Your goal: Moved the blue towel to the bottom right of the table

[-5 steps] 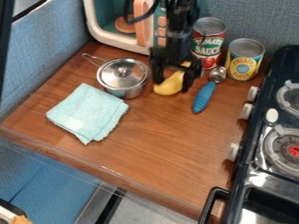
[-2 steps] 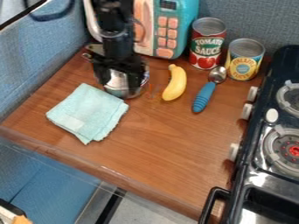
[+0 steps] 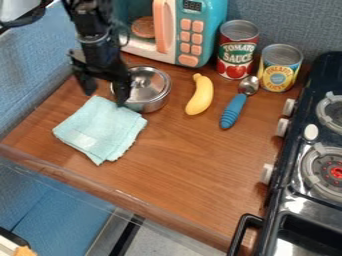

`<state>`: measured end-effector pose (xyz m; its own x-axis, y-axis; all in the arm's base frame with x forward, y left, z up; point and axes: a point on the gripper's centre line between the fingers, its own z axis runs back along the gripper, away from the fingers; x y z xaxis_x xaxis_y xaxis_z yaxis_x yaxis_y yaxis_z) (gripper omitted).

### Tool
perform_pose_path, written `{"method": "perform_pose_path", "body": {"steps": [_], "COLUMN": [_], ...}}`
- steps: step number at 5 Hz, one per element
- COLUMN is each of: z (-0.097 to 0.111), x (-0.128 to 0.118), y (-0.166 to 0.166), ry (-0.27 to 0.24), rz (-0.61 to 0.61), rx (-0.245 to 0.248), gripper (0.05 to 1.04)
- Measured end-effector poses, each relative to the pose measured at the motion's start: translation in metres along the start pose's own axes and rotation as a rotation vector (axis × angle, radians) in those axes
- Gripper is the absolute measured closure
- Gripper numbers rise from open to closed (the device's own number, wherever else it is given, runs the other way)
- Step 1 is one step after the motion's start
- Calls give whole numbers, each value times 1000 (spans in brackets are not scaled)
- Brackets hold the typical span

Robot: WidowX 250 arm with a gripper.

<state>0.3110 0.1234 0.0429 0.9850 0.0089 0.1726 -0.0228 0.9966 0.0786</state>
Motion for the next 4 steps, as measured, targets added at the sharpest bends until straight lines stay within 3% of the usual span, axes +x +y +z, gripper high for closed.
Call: {"method": "perform_pose_path", "body": {"steps": [1,2,3,4], "z": [-29,-44,-50,-49], "x": [-12,-24,-31,-38], "y": [10,12,10,-2], "ry": [67,117,120,128], "rz": [-35,-57,-33,5], "rx": [38,66,67,38], "gripper": [83,83,83,83]}}
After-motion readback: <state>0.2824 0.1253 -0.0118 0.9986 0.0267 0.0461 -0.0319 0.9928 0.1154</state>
